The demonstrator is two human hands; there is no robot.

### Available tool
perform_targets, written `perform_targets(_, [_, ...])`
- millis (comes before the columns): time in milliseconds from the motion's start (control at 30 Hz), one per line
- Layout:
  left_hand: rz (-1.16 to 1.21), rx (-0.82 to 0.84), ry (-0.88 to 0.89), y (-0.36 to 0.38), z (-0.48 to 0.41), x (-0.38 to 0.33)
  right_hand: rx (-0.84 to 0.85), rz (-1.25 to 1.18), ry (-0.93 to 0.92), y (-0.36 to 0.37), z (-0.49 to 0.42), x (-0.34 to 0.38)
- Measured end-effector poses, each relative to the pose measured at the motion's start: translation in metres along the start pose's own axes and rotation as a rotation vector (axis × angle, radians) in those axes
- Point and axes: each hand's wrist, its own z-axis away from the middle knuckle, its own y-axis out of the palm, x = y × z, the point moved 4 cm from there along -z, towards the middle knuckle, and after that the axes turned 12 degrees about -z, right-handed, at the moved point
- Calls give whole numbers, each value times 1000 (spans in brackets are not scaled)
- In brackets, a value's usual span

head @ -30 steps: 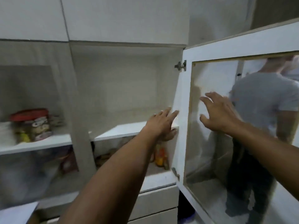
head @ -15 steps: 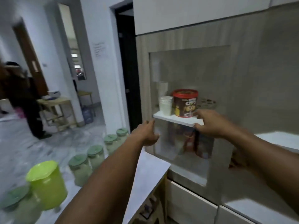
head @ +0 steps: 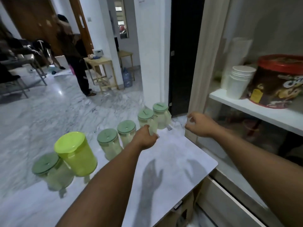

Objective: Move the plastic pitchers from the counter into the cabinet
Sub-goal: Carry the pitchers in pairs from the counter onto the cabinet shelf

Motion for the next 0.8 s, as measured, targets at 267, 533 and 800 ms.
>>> perform_targets(267, [320,-27,-380,65,-118,7,165,-260,166,67,-170,-79])
perform_targets(533, [546,-121,-633,109,-200,11,235,-317,192,114,-281,-109])
perform_targets(800, [651,-135,-709,118,-218,30,290,-374,260,146,-317,-93])
